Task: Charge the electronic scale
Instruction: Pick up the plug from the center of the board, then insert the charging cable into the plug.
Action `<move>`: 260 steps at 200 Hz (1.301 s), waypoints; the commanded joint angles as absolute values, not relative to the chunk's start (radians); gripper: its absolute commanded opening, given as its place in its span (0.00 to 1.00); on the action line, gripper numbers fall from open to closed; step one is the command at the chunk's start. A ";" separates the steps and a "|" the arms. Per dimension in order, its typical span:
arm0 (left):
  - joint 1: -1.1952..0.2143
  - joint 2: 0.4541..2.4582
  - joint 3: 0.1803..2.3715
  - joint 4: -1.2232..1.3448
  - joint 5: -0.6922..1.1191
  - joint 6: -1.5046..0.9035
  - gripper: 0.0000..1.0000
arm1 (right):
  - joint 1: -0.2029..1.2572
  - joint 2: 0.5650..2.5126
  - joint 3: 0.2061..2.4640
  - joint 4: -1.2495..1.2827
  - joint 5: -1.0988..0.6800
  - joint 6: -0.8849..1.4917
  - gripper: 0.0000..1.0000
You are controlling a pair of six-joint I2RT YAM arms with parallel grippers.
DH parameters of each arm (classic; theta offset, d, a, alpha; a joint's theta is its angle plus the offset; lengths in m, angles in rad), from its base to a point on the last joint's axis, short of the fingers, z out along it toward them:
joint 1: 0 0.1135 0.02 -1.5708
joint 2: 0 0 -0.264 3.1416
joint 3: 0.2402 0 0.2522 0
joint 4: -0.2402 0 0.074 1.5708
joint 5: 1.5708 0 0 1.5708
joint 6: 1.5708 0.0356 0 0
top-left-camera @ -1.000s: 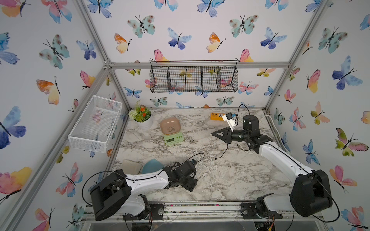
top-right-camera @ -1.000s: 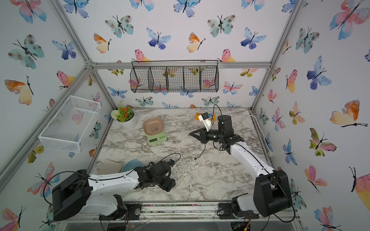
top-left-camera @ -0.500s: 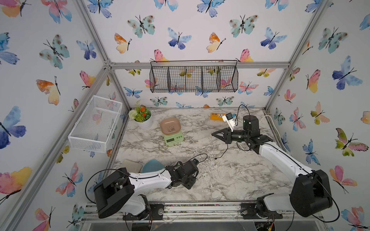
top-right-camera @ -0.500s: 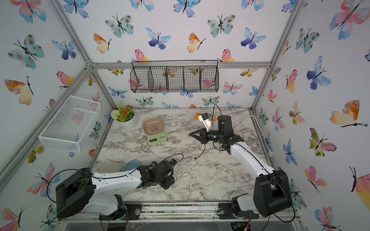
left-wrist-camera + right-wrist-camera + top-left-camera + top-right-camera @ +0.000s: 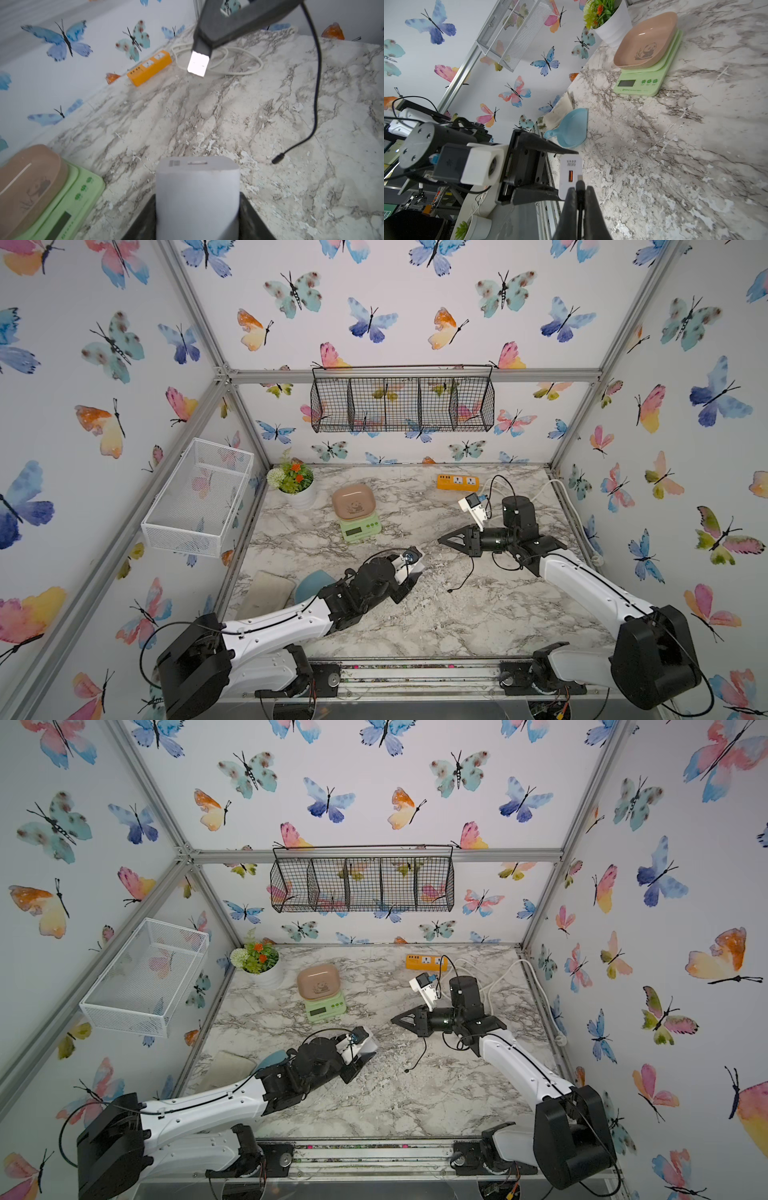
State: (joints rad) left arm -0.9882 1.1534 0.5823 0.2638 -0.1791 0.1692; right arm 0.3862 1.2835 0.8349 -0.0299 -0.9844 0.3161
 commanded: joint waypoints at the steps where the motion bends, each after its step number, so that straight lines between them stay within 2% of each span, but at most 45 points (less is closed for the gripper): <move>1: -0.950 1.149 0.577 0.510 -0.083 0.370 0.20 | 0.418 1.253 0.812 -0.008 -0.998 0.328 0.02; 26: -0.938 1.174 0.561 0.599 -0.080 0.453 0.18 | 0.476 1.249 0.810 0.003 -0.988 0.324 0.02; 70: -0.923 1.156 0.506 0.673 -0.029 0.515 0.17 | 0.491 1.220 0.809 0.036 -0.960 0.327 0.02; 200: -0.922 1.136 0.484 0.689 0.030 0.509 0.16 | 0.502 1.202 0.780 0.129 -0.913 0.363 0.02; 260: -0.922 1.156 0.492 0.704 -0.008 0.500 0.16 | 0.511 1.210 0.775 0.128 -0.908 0.368 0.02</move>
State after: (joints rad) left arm -0.9230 1.1507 0.4747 0.6384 -0.0017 0.5087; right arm 0.4992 1.2171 0.7918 0.1154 -0.9207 0.3588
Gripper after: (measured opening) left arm 0.503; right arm 0.080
